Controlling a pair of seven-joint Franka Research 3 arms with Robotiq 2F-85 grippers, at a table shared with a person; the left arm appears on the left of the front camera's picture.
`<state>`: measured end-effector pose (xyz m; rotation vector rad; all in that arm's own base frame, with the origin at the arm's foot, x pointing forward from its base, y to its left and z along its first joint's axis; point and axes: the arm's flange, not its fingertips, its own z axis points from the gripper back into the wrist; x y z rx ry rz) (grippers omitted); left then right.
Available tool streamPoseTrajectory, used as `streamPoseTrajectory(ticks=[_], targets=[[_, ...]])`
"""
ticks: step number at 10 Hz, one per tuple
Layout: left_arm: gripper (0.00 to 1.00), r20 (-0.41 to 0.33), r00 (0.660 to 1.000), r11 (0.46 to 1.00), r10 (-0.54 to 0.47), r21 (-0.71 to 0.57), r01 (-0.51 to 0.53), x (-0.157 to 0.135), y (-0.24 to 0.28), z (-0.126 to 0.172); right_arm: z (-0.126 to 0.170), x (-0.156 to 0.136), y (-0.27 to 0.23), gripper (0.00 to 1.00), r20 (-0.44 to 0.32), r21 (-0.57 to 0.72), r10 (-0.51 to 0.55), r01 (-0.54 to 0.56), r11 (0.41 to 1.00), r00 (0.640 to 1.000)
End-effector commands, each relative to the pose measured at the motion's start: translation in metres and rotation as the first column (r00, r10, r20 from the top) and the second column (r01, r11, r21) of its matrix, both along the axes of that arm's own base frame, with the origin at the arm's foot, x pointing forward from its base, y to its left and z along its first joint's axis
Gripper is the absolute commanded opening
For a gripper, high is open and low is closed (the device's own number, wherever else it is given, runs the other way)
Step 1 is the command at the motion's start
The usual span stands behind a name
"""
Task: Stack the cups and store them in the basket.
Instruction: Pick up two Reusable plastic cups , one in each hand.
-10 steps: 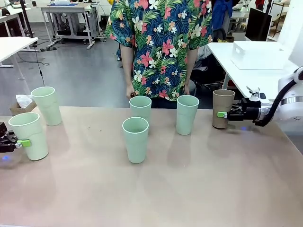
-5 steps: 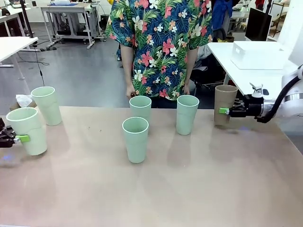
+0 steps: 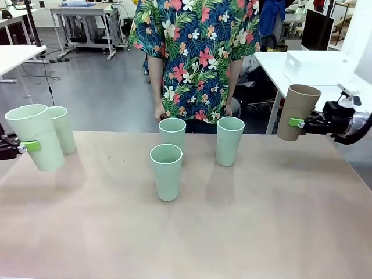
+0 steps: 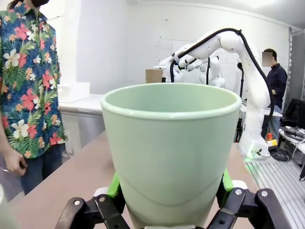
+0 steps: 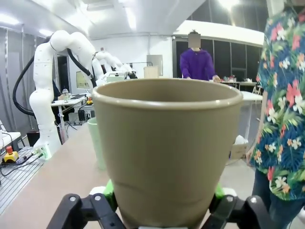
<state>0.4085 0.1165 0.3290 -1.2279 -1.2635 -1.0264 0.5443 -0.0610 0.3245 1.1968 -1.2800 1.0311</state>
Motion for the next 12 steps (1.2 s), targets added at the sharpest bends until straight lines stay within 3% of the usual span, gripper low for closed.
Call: streamPoseTrajectory(ticks=[1, 6, 12], targets=[[0.87, -0.021, 0.998, 0.999, 0.051, 0.007, -0.051, -0.023, -0.031, 0.027, 0.018, -0.052, 0.006, 0.83, 0.060, -0.012, -0.011, 0.012, 1.000, 0.998], [0.87, 0.010, 1.000, 0.999, 0.002, 0.045, -0.003, -0.058, -0.100, 0.043, 0.013, -0.104, 0.026, 0.83, -0.022, -0.103, -0.051, 0.049, 0.993, 0.998], [0.87, 0.032, 0.999, 0.997, -0.034, 0.069, 0.032, -0.070, -0.141, 0.041, -0.012, -0.121, 0.047, 0.83, -0.032, -0.101, -0.067, 0.063, 0.993, 0.997]])
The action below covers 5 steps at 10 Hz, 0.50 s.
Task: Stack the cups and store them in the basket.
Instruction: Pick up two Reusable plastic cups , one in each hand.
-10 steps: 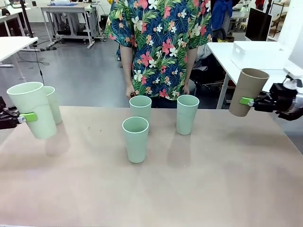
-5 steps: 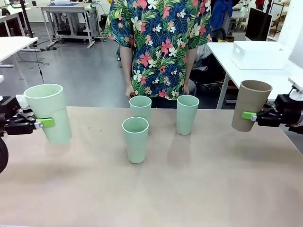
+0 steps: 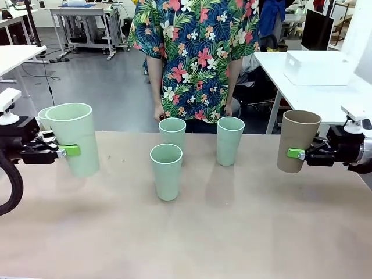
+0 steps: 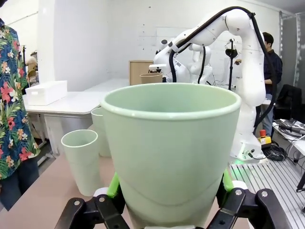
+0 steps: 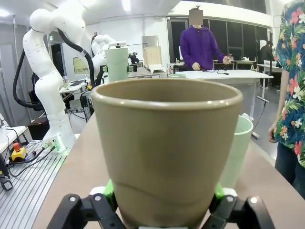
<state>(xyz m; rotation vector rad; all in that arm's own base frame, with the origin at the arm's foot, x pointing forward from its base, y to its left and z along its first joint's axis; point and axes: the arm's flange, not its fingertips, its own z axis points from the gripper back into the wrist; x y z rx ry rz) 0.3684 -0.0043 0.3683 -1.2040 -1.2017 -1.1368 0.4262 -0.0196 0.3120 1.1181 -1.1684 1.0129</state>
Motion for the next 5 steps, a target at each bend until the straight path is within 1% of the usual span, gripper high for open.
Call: streamPoseTrajectory(ticks=[1, 5], targets=[[0.87, 0.010, 0.999, 0.999, 0.036, -0.008, -0.035, -0.030, -0.023, 0.001, -0.001, -0.005, 0.006, 0.83, 0.031, 0.005, -0.034, 0.034, 0.999, 0.999], [0.87, 0.023, 0.999, 0.999, 0.035, 0.027, -0.036, -0.019, -0.039, -0.005, 0.011, -0.030, -0.006, 0.83, 0.033, -0.003, -0.056, 0.056, 0.998, 0.998]])
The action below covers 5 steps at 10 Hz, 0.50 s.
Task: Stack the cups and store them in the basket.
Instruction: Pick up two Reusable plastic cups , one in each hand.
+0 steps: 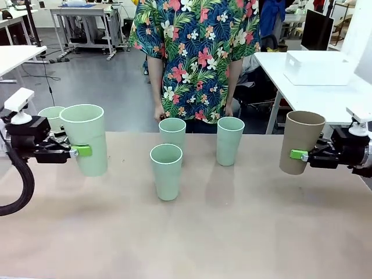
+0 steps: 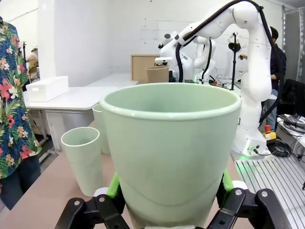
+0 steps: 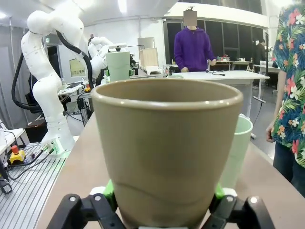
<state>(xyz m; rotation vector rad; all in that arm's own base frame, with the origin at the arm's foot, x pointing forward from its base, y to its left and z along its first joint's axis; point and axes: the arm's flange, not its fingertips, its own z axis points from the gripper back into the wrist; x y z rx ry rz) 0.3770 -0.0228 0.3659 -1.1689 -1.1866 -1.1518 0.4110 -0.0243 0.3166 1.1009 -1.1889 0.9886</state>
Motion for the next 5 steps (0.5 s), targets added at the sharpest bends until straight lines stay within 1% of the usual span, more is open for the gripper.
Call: streamPoseTrajectory(ticks=[1, 3, 5], targets=[[0.87, 0.011, 1.000, 1.000, 0.025, -0.002, -0.025, -0.025, -0.024, -0.003, 0.008, -0.022, -0.005, 0.83, 0.027, -0.012, -0.024, 0.024, 1.000, 0.999], [0.87, 0.017, 1.000, 1.000, 0.015, -0.024, -0.015, -0.024, -0.026, -0.010, 0.008, -0.031, -0.006, 0.83, 0.056, -0.002, -0.012, 0.012, 1.000, 0.998], [0.87, 0.013, 1.000, 0.999, 0.012, -0.051, -0.012, -0.023, -0.015, -0.027, 0.003, -0.032, -0.004, 0.83, 0.061, 0.007, 0.009, -0.010, 1.000, 0.998]])
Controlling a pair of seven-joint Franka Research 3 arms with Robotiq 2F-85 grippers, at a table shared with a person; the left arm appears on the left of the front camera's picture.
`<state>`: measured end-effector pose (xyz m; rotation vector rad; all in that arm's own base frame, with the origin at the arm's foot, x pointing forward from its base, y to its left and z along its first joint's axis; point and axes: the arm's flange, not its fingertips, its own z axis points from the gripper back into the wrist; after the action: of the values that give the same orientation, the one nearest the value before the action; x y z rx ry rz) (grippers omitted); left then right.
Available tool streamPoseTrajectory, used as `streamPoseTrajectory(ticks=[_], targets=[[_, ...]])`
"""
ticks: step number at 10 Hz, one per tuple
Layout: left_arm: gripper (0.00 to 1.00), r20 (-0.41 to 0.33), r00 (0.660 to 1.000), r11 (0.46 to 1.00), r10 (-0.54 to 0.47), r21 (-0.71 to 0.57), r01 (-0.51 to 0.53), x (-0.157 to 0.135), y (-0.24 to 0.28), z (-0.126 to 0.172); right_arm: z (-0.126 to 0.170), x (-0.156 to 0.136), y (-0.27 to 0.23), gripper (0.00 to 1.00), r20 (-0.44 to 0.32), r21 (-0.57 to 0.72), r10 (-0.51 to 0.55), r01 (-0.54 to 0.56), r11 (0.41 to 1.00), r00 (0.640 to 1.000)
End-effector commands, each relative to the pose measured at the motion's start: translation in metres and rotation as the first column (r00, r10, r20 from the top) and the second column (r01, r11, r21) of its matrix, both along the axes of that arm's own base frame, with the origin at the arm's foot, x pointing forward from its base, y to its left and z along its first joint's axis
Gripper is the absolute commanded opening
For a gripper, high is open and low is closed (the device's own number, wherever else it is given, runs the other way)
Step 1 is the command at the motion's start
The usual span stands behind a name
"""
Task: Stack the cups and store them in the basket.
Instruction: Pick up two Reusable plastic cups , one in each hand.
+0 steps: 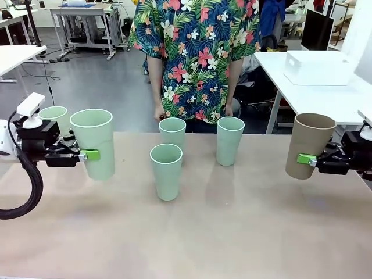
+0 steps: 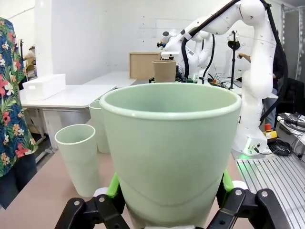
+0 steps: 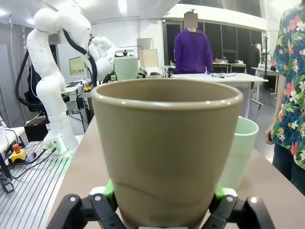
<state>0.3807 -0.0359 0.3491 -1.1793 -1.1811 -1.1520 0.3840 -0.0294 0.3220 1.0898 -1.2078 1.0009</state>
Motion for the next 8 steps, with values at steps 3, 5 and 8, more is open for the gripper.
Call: streamPoseTrajectory(ticks=[3, 5, 8], targets=[[0.87, 0.035, 0.999, 0.998, 0.025, -0.063, -0.022, -0.027, 0.012, -0.023, -0.005, -0.011, 0.004, 0.83, 0.062, 0.020, 0.033, -0.034, 0.999, 0.998], [0.87, 0.060, 0.998, 0.998, 0.022, -0.066, -0.018, -0.030, 0.011, -0.022, -0.004, -0.014, 0.005, 0.83, 0.057, 0.013, 0.071, -0.072, 0.997, 0.996], [0.87, 0.012, 1.000, 0.999, 0.028, -0.041, -0.027, -0.001, 0.017, -0.028, -0.003, -0.004, 0.004, 0.83, 0.022, 0.015, 0.021, -0.022, 1.000, 1.000]])
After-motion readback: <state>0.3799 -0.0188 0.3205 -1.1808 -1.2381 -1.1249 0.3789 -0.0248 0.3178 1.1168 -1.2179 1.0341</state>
